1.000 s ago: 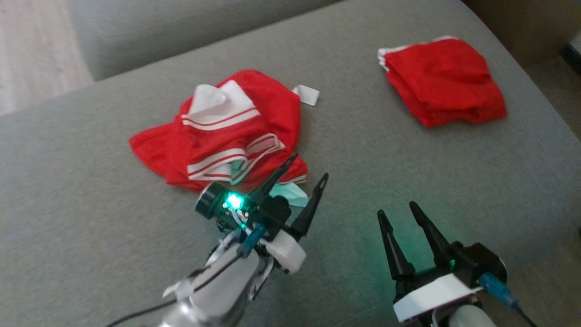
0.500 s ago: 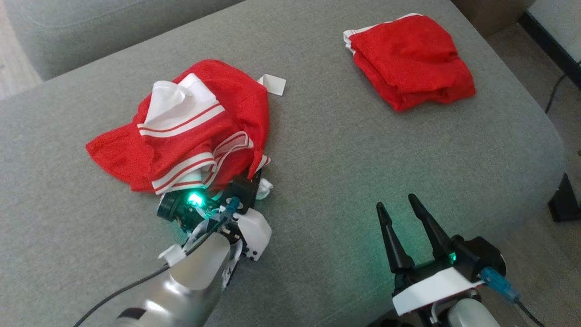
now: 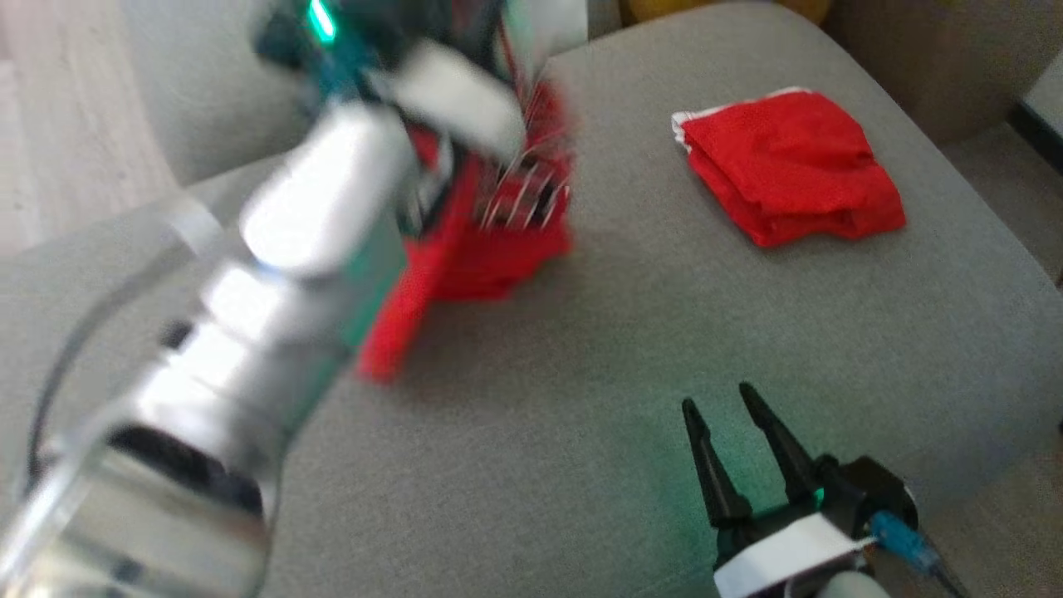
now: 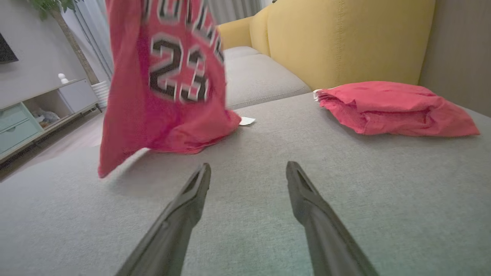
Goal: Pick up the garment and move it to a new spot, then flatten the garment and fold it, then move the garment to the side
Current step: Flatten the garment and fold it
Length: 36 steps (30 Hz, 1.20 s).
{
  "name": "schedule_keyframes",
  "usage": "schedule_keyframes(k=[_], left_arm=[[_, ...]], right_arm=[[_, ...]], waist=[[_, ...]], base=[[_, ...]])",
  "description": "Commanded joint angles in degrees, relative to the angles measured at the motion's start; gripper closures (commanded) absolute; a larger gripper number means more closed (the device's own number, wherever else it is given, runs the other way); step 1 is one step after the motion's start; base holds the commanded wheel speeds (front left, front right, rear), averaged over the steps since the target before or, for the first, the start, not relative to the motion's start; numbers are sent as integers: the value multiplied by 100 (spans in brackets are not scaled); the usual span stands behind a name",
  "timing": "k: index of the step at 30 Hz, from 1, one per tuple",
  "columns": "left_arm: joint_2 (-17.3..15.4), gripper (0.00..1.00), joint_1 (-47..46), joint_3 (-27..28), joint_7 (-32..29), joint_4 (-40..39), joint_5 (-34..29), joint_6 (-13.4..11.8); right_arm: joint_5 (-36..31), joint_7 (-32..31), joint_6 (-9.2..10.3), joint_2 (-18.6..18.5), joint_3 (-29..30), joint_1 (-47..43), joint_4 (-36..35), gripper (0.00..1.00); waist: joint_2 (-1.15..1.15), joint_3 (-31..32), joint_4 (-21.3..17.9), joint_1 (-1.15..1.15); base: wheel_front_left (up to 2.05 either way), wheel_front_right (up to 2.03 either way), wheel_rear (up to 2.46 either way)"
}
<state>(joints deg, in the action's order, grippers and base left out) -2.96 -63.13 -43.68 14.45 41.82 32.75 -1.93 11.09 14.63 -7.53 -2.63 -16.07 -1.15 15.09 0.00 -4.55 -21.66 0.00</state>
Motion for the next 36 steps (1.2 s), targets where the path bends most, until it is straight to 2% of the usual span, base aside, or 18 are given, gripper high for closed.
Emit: schedule_keyframes(k=[1, 5, 9, 12, 15, 20, 23, 24, 25, 28, 32, 36], left_arm=[[-169, 100, -420, 339, 50, -220, 52, 26], [-394, 100, -945, 1319, 52, -396, 450, 152], [-589, 100, -604, 1872, 53, -300, 791, 256], [-720, 100, 204, 1913, 49, -169, 971, 356], [-919, 100, 1343, 1925, 35, -54, 1129, 336], [-1189, 100, 3288, 2297, 48, 63, 1482, 110], [-1251, 99, 4145, 2672, 52, -188, 1444, -55], [-1233, 54, 4390, 2803, 52, -303, 1403, -122], [-1232, 0, 4603, 2904, 52, -438, 1296, -186], [-1166, 0, 5116, 3298, 53, -926, 900, -444], [-1089, 0, 5651, 3567, 54, -1617, -64, -809], [-991, 0, 5896, 3615, 54, -2029, -705, -970]], right_arm=[[6, 37, 4, -25, -148, 42, -145, 0], [-26, 37, 4, -25, -119, -31, -134, 0], [-80, 37, 4, -25, 16, -127, -150, 0], [-102, 37, 4, -25, 75, -217, -170, 0], [-107, 37, 4, -25, 112, -270, -193, 0], [-133, 37, 4, -25, 152, -325, -207, 0], [-150, 37, 4, -25, 197, -356, -208, 0], [-162, 37, 4, -25, 200, -365, -202, 0], [-172, 37, 4, -25, 201, -367, -197, 0], [-197, 37, 4, -25, 194, -366, -194, 0], [-208, 37, 4, -25, 169, -365, -179, 0], [-208, 37, 4, -25, 149, -367, -171, 0]], waist=[[0, 177, 126, 0], [0, 345, 261, 0], [0, 457, 516, 0], [0, 495, 756, 0], [0, 486, 944, 0], [0, 418, 1169, 0], [0, 374, 1317, 0], [0, 361, 1370, 0], [0, 351, 1421, 0], [0, 339, 1579, 0], [0, 366, 1757, 0], [0, 385, 1853, 0]], base=[[0, 0, 0], [0, 0, 0], [0, 0, 0], [0, 0, 0], [0, 0, 0], [0, 0, 0], [0, 0, 0], [0, 0, 0], [0, 0, 0], [0, 0, 0], [0, 0, 0], [0, 0, 0]])
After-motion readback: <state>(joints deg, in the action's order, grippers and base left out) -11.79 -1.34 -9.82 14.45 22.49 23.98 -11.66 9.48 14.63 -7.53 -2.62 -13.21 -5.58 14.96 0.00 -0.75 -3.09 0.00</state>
